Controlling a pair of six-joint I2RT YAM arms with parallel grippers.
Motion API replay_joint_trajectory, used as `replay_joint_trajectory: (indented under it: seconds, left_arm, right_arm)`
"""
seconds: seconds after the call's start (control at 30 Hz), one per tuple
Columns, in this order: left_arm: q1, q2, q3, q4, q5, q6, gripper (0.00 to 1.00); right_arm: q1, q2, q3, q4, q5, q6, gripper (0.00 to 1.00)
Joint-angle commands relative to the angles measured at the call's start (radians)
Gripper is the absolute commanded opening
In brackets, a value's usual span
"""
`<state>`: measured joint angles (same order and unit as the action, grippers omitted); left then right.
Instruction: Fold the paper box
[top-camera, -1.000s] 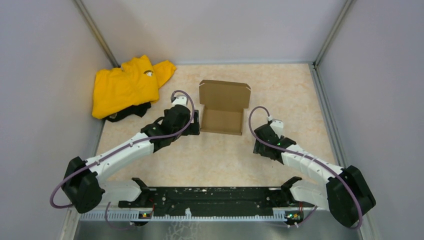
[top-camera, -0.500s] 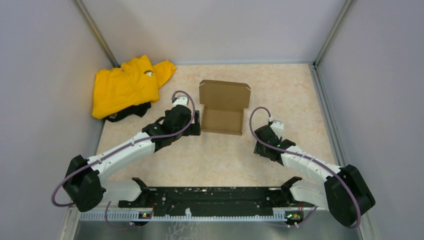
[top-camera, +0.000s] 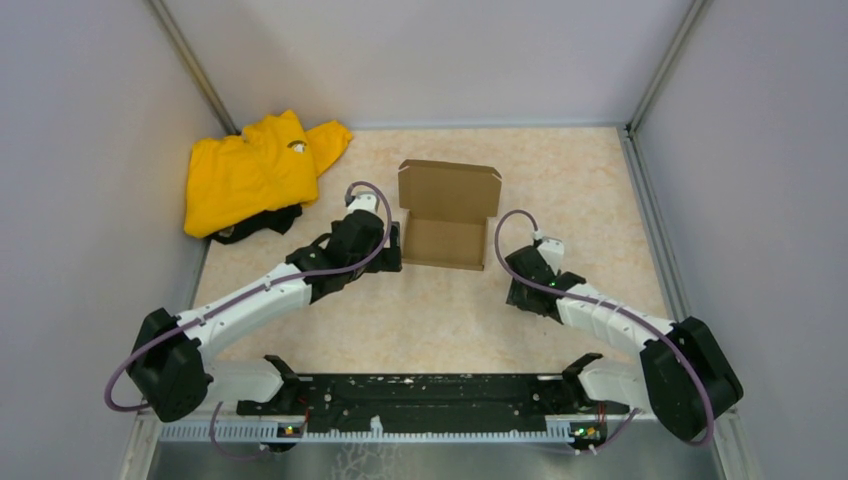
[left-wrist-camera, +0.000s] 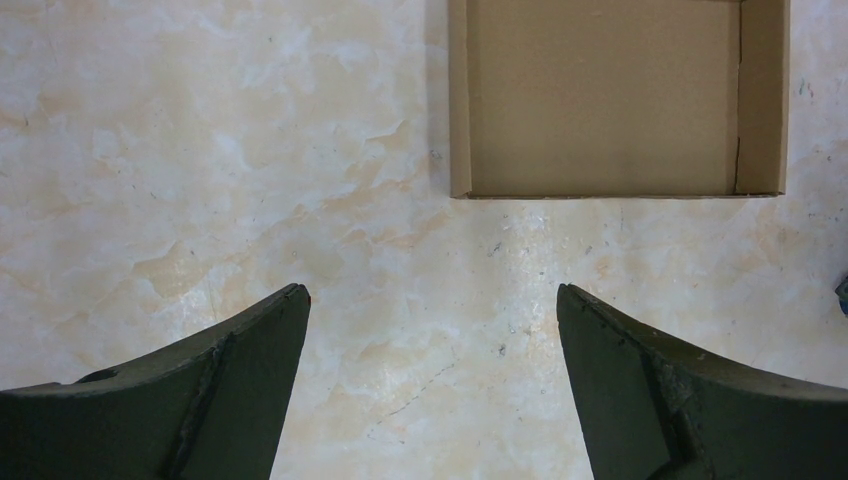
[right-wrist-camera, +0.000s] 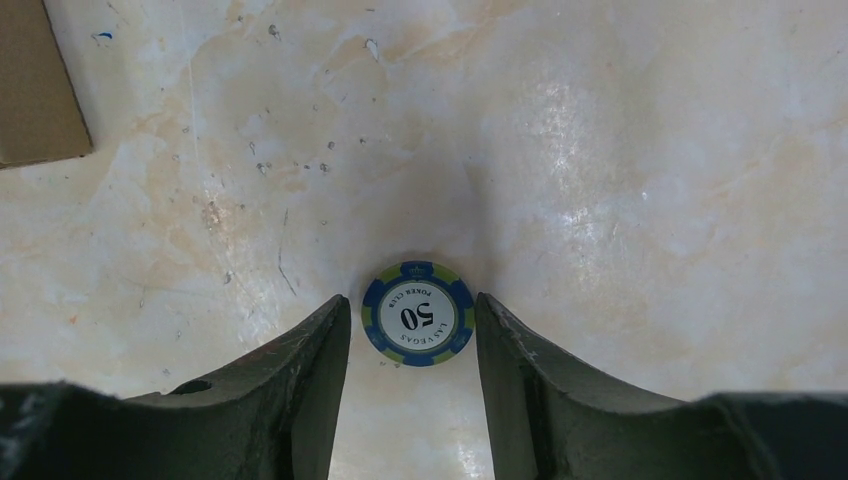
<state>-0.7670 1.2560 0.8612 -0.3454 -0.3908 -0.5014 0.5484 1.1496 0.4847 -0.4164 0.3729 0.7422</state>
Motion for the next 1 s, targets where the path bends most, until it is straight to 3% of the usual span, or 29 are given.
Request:
replay_joint_trajectory:
  seconds: [0.0, 0.6, 0.97]
  left_arm:
    - [0.001, 0.003, 0.009, 0.0, 0.014, -0.003, 0.99]
    - [0.002, 0.004, -0.029, 0.031, 0.038, -0.015, 0.99]
    - [0.002, 0.006, -0.034, 0.035, 0.04, -0.019, 0.99]
  right_arm:
    - [0.001, 0.044, 0.013, -0.048, -0.047, 0.008, 0.49]
    - [0.101, 0.099, -0.009, -0.072, -0.006, 0.079, 0.51]
    - [0.106, 0.122, -0.009, -0.054, -0.014, 0.082, 0.34]
